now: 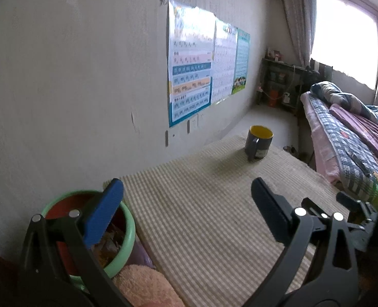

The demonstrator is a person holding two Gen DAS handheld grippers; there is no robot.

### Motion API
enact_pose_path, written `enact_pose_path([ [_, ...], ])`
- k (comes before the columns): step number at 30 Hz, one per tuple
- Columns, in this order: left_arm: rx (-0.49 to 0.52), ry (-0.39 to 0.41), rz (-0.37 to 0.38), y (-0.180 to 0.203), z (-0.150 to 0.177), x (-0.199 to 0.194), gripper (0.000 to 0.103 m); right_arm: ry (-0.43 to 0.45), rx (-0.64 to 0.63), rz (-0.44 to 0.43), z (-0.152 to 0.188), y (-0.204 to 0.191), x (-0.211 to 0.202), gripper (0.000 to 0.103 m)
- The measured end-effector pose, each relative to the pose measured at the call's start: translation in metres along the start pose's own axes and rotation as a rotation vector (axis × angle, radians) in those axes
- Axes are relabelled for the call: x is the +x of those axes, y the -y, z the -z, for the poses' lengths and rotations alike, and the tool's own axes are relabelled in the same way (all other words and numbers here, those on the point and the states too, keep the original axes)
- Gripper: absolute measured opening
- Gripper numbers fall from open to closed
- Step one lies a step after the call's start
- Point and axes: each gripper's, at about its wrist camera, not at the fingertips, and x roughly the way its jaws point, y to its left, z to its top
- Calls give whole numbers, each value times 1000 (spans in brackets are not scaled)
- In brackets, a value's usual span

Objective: Collect trash

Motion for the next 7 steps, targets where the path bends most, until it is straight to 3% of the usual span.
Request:
enact_pose_path([
  [2, -22, -54, -5, -9, 10, 10, 97, -63, 45, 62, 8, 24, 29, 96],
  [7, -210, -288, 118, -52, 55, 37, 98, -177, 132, 266, 20, 89, 99, 96],
])
